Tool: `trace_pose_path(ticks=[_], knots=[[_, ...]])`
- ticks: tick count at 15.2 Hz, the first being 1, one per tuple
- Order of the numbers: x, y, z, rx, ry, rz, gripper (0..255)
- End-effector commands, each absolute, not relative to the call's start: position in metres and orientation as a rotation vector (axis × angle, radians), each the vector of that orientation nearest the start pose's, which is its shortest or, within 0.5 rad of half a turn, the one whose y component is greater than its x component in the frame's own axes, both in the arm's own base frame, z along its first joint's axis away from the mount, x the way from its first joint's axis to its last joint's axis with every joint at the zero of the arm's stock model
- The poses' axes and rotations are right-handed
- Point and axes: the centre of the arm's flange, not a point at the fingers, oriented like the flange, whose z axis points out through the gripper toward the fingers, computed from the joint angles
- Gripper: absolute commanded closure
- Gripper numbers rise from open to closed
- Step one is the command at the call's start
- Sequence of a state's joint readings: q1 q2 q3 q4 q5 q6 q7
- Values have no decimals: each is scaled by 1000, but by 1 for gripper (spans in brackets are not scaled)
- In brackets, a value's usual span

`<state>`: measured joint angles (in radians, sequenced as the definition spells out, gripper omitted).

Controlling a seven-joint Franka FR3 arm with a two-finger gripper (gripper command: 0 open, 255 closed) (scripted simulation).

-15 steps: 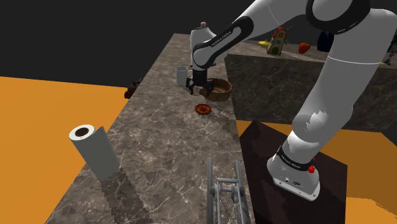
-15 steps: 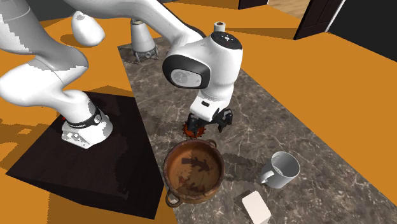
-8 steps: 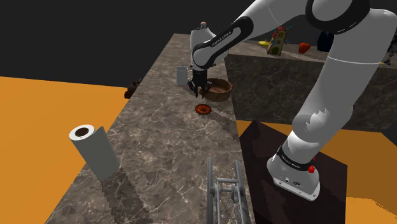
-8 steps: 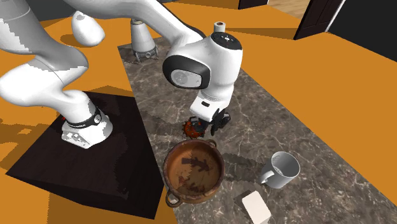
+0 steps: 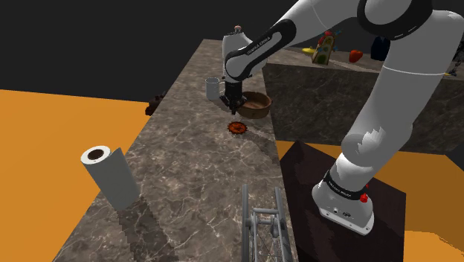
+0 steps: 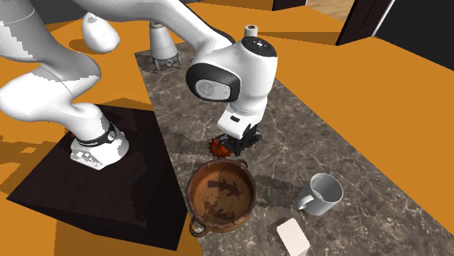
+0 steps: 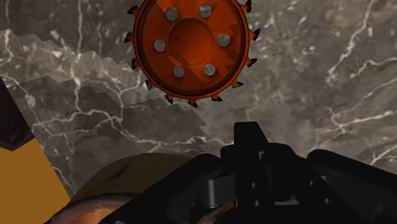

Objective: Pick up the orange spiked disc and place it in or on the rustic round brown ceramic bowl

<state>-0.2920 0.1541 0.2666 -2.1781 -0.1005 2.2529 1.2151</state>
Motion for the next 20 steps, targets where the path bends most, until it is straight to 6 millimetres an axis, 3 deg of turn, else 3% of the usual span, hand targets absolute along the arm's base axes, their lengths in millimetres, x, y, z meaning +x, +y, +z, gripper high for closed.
trace_pose_path(ticks=[1, 4, 12, 19, 20], knots=[[544, -18, 317, -2672, 1781, 65, 0], [497, -20, 314, -2728, 1558, 2, 0], [497, -20, 274, -2728, 1558, 2, 0], [497, -20, 274, -2728, 1558, 2, 0], [497, -20, 274, -2728, 1558, 2, 255]])
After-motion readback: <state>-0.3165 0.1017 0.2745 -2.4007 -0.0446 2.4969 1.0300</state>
